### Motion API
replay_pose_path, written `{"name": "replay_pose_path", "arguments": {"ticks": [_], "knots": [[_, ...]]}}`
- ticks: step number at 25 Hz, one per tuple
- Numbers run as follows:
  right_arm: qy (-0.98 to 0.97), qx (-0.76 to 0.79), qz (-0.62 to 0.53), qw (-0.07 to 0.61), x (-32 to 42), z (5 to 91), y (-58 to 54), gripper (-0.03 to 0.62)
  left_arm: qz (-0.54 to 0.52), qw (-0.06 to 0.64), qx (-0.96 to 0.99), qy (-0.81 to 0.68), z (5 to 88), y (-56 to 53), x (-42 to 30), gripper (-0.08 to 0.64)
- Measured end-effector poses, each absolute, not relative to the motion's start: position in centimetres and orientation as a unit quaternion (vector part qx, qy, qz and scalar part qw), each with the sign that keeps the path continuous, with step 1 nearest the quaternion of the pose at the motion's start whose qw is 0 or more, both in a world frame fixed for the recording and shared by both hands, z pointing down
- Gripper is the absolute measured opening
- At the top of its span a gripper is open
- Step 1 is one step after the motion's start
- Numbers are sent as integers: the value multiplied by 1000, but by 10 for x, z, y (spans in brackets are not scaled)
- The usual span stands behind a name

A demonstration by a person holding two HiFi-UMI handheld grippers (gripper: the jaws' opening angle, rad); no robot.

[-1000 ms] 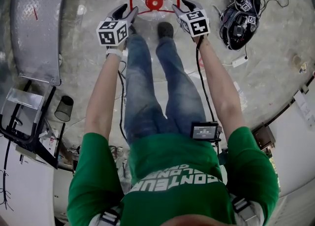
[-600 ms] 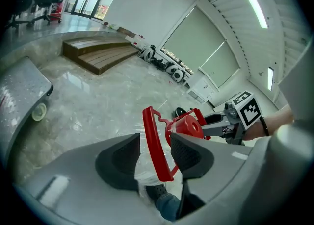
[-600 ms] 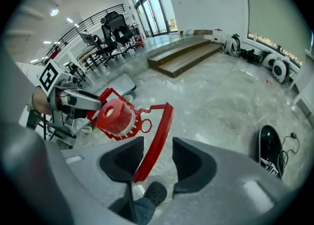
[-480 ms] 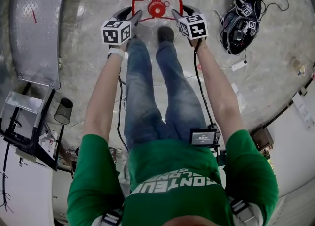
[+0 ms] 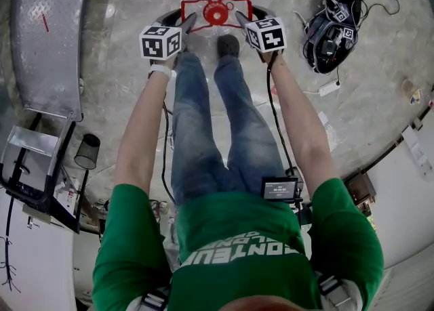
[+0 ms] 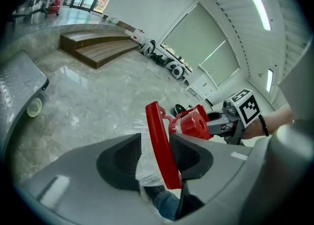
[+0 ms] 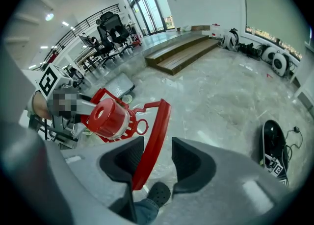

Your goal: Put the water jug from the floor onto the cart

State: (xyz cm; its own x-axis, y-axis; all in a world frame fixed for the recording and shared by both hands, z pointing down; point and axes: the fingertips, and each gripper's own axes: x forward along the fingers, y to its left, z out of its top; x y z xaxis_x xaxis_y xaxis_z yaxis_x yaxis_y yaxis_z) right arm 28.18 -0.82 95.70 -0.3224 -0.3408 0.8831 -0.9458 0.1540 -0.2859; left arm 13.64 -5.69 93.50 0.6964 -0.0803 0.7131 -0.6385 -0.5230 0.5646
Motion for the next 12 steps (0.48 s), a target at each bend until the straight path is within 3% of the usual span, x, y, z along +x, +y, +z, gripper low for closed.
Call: {"name": "replay_pose_path", "arguments": {"ticks": [12], "knots": [[-679, 465, 459, 335, 279, 961, -9, 166, 325, 452, 804, -207, 939, -50, 143, 113]]}}
